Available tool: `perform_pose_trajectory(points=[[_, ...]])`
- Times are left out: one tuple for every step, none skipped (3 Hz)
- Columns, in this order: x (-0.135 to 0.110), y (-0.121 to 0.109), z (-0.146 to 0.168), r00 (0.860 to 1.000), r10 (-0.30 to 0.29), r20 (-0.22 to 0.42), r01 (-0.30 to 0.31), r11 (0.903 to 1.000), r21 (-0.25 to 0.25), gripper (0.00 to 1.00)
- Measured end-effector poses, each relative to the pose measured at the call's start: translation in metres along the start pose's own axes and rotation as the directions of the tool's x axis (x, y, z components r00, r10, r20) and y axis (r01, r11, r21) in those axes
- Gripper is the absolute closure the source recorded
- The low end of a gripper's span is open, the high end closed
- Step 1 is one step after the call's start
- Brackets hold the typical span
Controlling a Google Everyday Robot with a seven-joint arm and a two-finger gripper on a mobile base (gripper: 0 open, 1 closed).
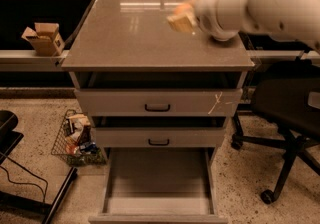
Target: Place orange into bottom drawer
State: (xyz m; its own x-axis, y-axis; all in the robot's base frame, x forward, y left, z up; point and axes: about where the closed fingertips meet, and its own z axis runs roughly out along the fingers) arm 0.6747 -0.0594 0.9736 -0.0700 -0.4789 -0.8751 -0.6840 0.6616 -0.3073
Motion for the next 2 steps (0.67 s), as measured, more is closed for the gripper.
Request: perform_pose_trajectory(points=[[0.128,0.019,-0.025,0.986,0.076,-0.146,-0.083,0.9957,-0.04,1.0],[0.241,0.023,-0.036,0.96,0.148,-0.236,-0.168,0.9834,-0.068,1.0]])
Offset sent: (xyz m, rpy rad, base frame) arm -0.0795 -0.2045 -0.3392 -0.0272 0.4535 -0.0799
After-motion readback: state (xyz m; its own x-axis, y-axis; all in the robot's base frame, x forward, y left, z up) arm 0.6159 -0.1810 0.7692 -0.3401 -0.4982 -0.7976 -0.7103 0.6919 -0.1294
